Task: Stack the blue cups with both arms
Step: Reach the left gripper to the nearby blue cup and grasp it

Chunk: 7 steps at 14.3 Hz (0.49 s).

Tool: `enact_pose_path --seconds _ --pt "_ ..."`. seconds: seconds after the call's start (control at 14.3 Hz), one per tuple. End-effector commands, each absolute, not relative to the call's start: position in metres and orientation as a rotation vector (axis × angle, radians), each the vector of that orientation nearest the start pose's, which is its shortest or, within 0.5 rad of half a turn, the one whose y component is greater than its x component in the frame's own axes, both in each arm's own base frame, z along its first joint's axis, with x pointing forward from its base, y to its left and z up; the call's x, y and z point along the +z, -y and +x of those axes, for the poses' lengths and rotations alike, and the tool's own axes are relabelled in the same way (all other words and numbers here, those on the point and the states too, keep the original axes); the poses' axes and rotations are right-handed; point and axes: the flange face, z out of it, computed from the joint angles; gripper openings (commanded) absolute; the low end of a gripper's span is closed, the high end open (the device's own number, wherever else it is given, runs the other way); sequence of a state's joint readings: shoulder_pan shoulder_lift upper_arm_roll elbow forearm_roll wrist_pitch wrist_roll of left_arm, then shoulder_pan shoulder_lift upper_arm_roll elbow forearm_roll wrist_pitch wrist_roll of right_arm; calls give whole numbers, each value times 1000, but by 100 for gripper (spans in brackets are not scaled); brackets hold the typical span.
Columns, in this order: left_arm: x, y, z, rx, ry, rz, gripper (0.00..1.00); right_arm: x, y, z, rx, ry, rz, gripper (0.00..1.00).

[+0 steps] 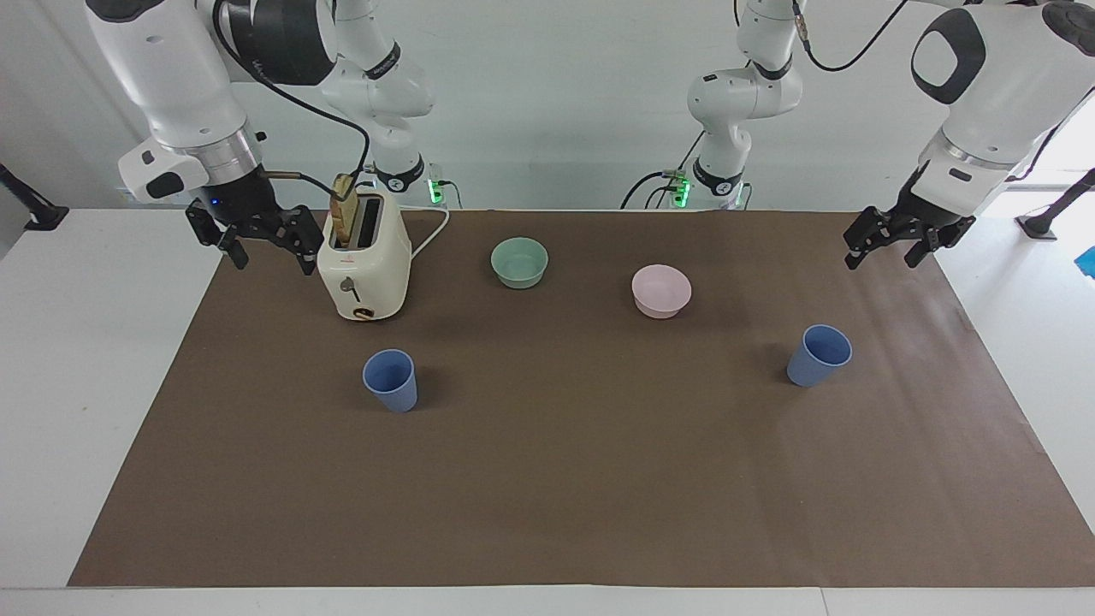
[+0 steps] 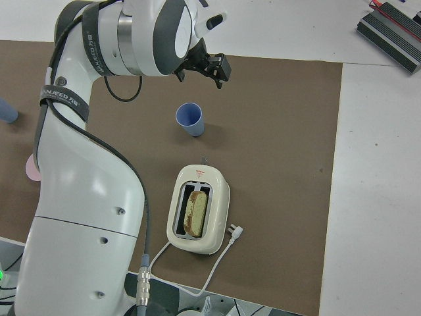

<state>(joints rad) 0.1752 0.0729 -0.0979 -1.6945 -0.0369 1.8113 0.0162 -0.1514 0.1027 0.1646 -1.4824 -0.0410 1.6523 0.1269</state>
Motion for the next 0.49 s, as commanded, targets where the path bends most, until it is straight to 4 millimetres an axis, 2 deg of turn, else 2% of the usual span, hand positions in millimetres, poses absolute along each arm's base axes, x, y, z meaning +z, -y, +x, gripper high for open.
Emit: enact_pose_path --seconds 0.0,0.28,0.42 --pt "511 -53 600 -87 121 -3172 100 618 4 590 -113 -147 -3136 100" --pt "436 -59 589 -70 150 -3170 100 619 4 590 -113 -147 -3138 100" --pt "417 -58 587 -82 152 -3170 100 618 3 590 -111 -145 -3136 100"
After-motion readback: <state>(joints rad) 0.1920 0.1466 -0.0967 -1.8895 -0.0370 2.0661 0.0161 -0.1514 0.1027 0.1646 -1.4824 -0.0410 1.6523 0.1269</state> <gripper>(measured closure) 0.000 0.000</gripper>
